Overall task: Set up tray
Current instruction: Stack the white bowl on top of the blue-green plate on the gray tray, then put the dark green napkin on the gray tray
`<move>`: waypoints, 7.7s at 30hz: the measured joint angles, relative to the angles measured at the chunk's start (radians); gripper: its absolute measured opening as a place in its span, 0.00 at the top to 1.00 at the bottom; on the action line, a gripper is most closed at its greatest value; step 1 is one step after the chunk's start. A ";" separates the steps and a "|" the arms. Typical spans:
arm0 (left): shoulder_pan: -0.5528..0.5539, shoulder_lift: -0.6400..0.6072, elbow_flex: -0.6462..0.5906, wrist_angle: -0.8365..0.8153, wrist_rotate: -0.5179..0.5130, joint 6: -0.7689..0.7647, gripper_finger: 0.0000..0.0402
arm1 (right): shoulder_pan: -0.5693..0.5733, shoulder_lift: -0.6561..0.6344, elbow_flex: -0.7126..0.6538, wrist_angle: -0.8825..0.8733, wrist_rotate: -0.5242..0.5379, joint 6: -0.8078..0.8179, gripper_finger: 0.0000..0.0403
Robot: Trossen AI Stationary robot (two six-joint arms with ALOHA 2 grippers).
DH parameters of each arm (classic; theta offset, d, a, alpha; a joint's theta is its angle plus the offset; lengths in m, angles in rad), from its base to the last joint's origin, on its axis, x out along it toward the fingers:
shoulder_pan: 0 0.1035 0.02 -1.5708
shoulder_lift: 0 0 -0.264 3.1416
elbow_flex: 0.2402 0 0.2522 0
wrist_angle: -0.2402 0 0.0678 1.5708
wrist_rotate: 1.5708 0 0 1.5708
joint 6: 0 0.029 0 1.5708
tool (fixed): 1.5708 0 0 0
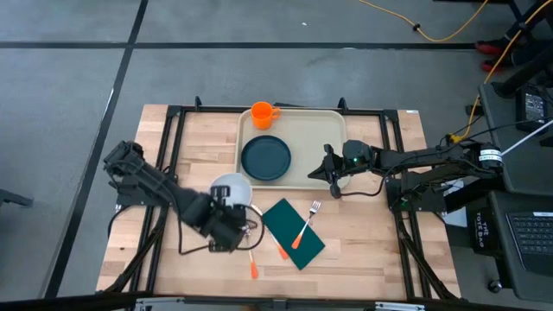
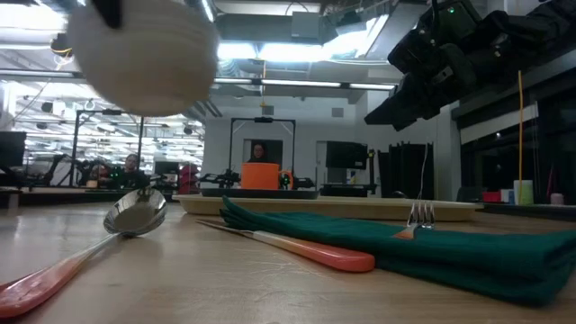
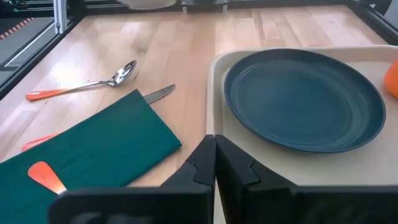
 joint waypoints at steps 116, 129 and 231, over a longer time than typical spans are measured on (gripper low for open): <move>0.697 0.265 -0.001 0.311 0.150 0.839 0.99 | 0.000 0.000 0.000 -0.097 0.001 -0.055 0.97; 0.692 0.274 0.000 0.318 0.147 0.840 0.99 | 0.000 0.000 0.000 -0.089 -0.025 -0.054 0.97; 0.365 -0.562 -1.037 1.260 -0.040 0.614 1.00 | 0.086 0.003 0.177 -0.218 0.137 -0.040 0.97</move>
